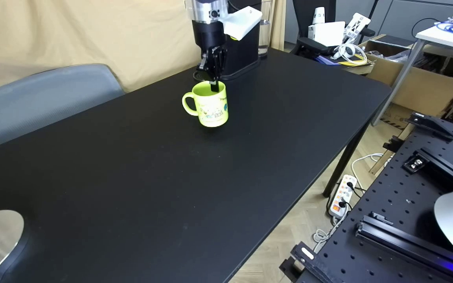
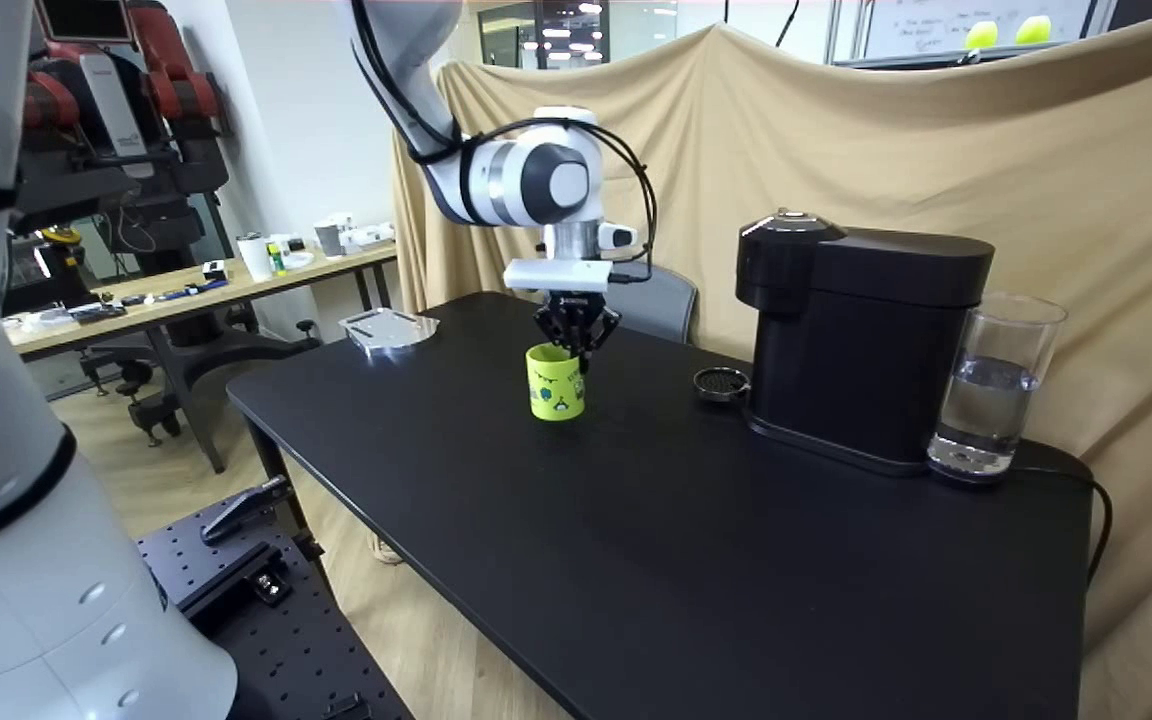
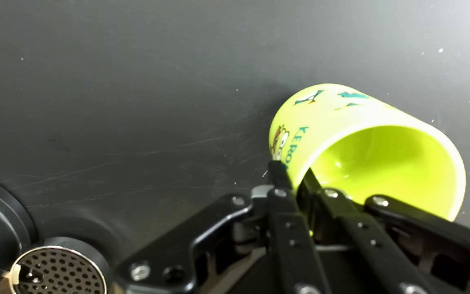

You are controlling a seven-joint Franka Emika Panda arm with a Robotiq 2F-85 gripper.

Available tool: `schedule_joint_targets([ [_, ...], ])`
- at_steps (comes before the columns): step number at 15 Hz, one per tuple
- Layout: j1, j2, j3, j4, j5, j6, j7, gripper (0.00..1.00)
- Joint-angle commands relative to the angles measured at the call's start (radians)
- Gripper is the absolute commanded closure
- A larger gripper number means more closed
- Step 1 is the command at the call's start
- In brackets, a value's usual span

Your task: Move the yellow mug forwards

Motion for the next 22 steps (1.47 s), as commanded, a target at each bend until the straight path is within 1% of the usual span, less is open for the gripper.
schedule_joint_targets([
  [1,0.015,-0.142,-0.007,-0.173,-0.031,0.035,0.031,0.98],
  [6,-0.007,-0.245,-0.016,-0.372,0.002,0.163,0.05,0.98],
  [10,-0.024,-0.282,-0.05,-0.492,-0.007,0.287,0.067,0.98],
  [13,-0.047,-0.275,-0.058,-0.531,0.022,0.33,0.051,0.98],
  [16,-0.074,-0.266,-0.044,-0.545,0.083,0.337,0.024,0.98],
  [21,-0.081,-0.252,-0.05,-0.543,0.11,0.338,0.02,0.98],
  [22,-0.081,-0.249,-0.053,-0.542,0.106,0.339,0.023,0.74],
])
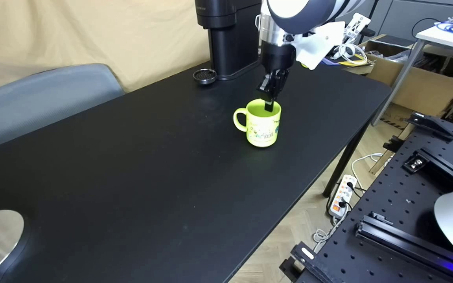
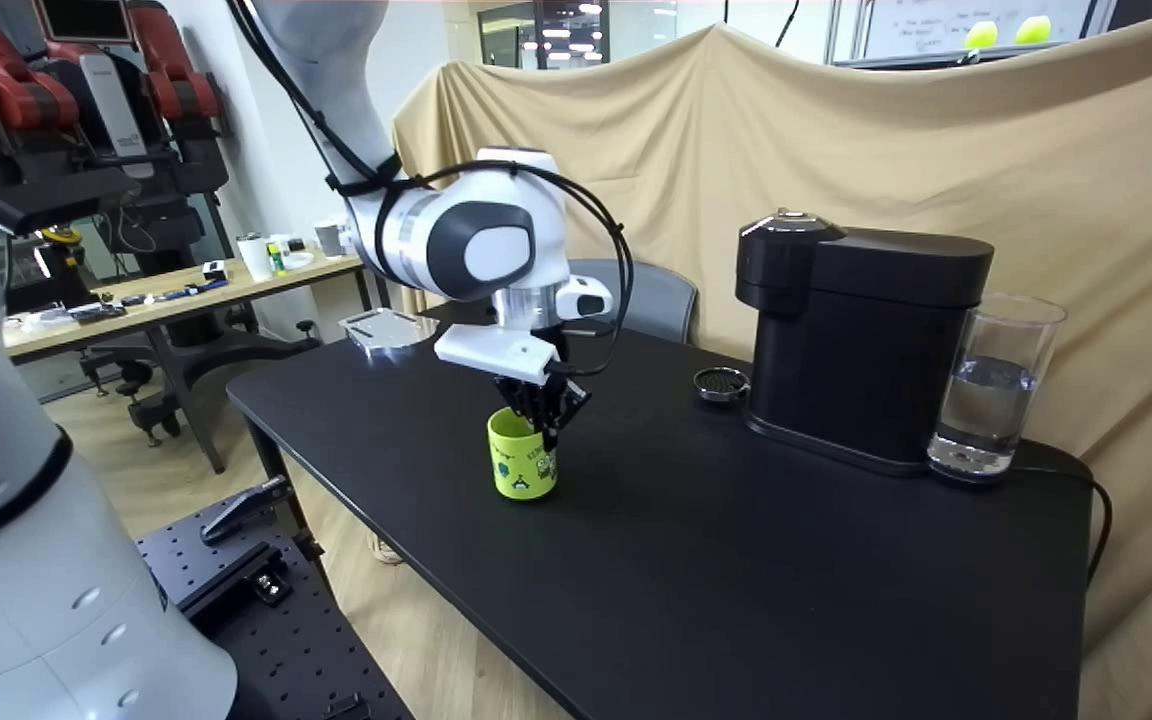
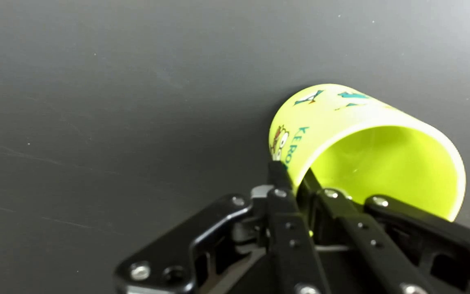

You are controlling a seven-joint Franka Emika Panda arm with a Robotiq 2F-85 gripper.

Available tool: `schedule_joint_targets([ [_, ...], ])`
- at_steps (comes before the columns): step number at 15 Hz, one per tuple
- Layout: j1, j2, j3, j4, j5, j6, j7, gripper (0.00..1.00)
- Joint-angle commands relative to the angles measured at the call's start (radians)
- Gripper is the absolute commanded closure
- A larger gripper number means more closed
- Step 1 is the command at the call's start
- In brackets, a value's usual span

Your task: Move the yellow mug forwards

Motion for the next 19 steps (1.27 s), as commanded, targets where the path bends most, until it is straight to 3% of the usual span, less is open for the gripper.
schedule_joint_targets([
  [1,-0.013,-0.013,0.004,-0.021,0.007,0.025,0.003,0.65],
  [7,-0.023,-0.022,0.014,-0.022,0.028,0.033,-0.01,0.24],
  [10,-0.037,-0.061,0.057,-0.02,0.108,-0.014,-0.062,0.04],
  [14,-0.029,-0.117,0.078,0.002,0.191,-0.179,-0.142,0.0],
  [19,-0.005,-0.167,0.039,0.03,0.157,-0.326,-0.154,0.01],
])
